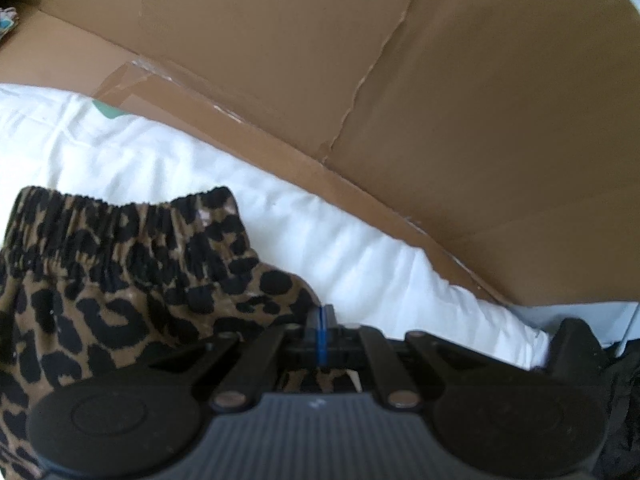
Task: Fold clothes
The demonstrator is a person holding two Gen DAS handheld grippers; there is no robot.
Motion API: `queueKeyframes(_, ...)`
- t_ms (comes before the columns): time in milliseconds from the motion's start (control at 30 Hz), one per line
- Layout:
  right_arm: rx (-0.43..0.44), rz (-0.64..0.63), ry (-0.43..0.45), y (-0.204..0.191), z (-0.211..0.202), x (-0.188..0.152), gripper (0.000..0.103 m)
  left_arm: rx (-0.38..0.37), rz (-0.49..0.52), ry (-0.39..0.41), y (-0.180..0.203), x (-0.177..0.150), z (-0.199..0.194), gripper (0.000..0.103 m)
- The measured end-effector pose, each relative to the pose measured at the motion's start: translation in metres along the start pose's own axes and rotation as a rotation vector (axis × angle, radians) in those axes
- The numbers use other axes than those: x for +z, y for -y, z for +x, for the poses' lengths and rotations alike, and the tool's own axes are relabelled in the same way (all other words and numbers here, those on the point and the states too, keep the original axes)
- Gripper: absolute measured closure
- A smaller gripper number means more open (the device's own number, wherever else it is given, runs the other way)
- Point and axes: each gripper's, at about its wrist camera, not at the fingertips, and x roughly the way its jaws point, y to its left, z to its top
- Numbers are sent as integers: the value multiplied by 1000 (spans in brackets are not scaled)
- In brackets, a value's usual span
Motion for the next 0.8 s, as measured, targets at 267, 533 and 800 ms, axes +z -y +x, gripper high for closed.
queueKeyframes(267, 0, 26, -1, 5, -1, 0, 96, 4, 133, 5, 4, 5, -28, 92)
queueKeyframes(533, 0, 59, -9, 7, -2, 4, 91, 29, 335, 87, -2, 20, -86, 88)
queueKeyframes(800, -66, 6, 34, 0, -23, 7, 88, 122, 461, 137, -23, 22, -83, 57)
